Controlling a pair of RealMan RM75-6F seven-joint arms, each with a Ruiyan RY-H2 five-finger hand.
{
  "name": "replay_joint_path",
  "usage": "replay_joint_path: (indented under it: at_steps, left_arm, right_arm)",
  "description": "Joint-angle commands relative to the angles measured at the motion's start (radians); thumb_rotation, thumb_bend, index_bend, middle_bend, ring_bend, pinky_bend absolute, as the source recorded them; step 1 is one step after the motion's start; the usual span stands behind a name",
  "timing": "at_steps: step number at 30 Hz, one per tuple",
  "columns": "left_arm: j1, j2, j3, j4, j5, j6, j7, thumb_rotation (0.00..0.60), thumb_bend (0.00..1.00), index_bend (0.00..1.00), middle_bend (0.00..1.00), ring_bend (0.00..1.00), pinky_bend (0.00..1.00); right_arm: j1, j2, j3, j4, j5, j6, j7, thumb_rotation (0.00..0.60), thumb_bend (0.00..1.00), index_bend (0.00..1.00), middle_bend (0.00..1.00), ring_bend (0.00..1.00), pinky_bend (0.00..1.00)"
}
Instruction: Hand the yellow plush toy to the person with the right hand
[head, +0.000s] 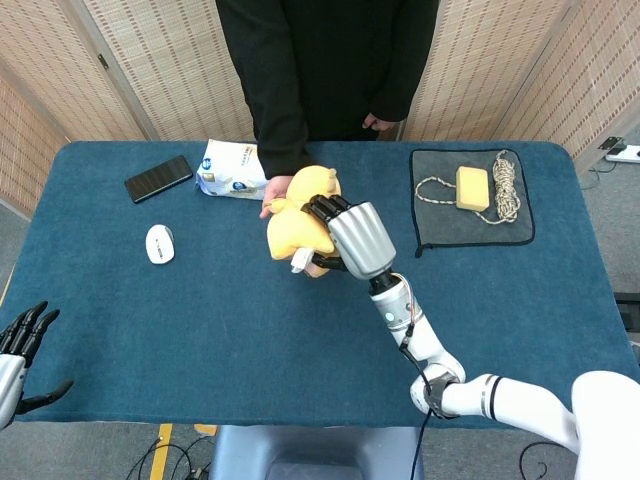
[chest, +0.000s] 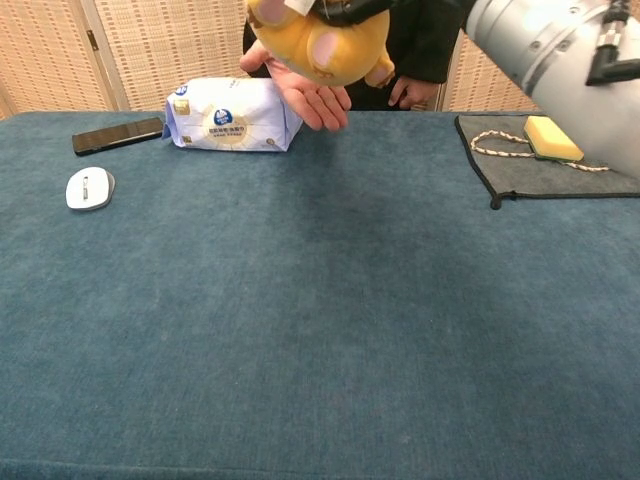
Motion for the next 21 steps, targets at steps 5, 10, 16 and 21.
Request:
replay_joint_path:
  at_steps: [5,10,16,21]
  left_arm:
    - [-0.005,0.007,-0.002,0.009,-0.007,-0.010,-0.026,0.600,0.22,0.00,0.00,0.00,0.18]
    - [-0.008,0.007,-0.003,0.015,-0.014,-0.017,-0.033,0.600,0.22,0.00,0.00,0.00,0.18]
    - [-0.011,0.003,-0.002,0.016,-0.015,-0.025,-0.025,0.600,0.22,0.00,0.00,0.01,0.18]
    - [-0.014,-0.004,-0.001,0.017,-0.012,-0.029,-0.009,0.600,0.22,0.00,0.00,0.00,0.18]
  right_arm:
    - [0.098,-0.109,0.018,0.232,0.046,-0.036,-0.026,0.600,0.39,0.74,0.70,0.70,0.91]
    - [0.116,-0.113,0.016,0.272,0.118,-0.107,-0.008,0.600,0.30,0.63,0.54,0.60,0.74]
    - [0.090,0.018,0.007,0.089,0.247,-0.230,-0.092,0.600,0.18,0.04,0.08,0.14,0.32]
    - [0.059,0.150,0.008,-0.097,0.312,-0.253,-0.135,0.600,0.10,0.00,0.00,0.00,0.13]
